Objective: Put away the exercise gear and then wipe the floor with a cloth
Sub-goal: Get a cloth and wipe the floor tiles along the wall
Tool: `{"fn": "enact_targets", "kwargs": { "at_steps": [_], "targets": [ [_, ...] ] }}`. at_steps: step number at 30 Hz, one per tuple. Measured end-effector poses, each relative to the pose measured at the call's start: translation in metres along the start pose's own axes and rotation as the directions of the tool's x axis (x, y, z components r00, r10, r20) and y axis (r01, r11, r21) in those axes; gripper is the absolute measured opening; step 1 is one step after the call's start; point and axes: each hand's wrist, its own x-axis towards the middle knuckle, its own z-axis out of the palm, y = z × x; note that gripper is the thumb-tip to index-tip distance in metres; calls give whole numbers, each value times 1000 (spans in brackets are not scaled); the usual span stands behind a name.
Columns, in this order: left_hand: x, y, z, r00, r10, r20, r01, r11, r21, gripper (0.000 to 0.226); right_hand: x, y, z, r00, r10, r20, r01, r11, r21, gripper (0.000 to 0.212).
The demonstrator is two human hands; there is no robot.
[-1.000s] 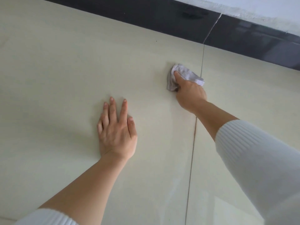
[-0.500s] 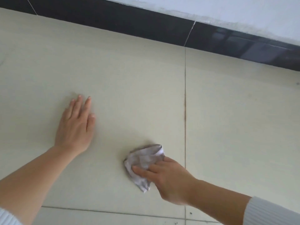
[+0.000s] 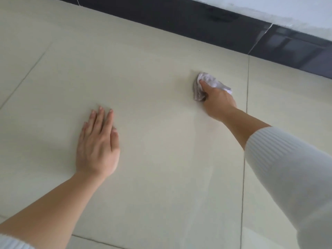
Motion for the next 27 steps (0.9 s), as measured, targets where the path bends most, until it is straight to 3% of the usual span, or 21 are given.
{"fn": "enact_targets", "kwargs": {
  "at_steps": [3, 6, 7, 9, 11, 12, 13, 15, 16, 18, 21, 24, 25, 27],
  "targets": [
    [0, 1, -1, 1000, -11, 19, 11, 1000, 14, 58, -17, -20, 8, 998, -68, 1, 68, 997, -22, 65],
    [0, 2, -3, 999, -23, 36, 22, 999, 28, 57, -79, -30, 23, 937, -334, 99, 340, 939, -52, 71],
    [-1, 3, -4, 999, -29, 41, 28, 999, 26, 56, -104, -29, 29, 880, -458, 125, 465, 884, -35, 73],
    [-1, 4, -5, 998, -33, 45, 32, 999, 16, 56, -149, -23, 37, 683, -700, 210, 707, 705, 52, 78],
    [0, 4, -6, 998, -38, 50, 38, 999, 7, 55, -161, -6, 40, 449, -814, 367, 866, 498, 46, 79],
    [0, 4, -6, 998, -41, 55, 41, 999, 8, 55, -152, 1, 38, 395, -836, 381, 903, 430, 7, 77],
    [0, 4, -6, 997, -43, 61, 43, 999, 11, 55, -137, 7, 34, 418, -839, 349, 901, 431, -44, 77],
    [0, 5, -6, 996, -49, 78, 48, 999, 16, 56, -99, 6, 19, 669, -714, 209, 742, 659, -124, 80],
    [0, 5, -7, 995, -53, 81, 52, 998, 18, 56, -76, 3, 10, 809, -573, 135, 588, 795, -151, 78],
    [0, 5, -6, 995, -59, 79, 58, 998, 21, 56, -33, 0, -4, 958, -281, 62, 287, 946, -150, 68],
    [0, 4, -5, 995, -61, 76, 59, 998, 24, 56, 24, -13, -25, 999, -21, -41, 23, 999, 40, 53],
    [0, 5, -6, 996, -59, 71, 57, 998, 25, 56, 64, -33, -39, 980, 196, 47, -197, 980, 34, 56],
    [0, 5, -6, 996, -56, 72, 55, 998, 27, 56, 70, -44, -41, 977, 205, 58, -206, 979, 7, 60],
    [0, 4, -5, 996, -55, 75, 53, 998, 31, 56, 68, -63, -29, 995, 82, 64, -81, 997, -16, 65]
  ]
}}
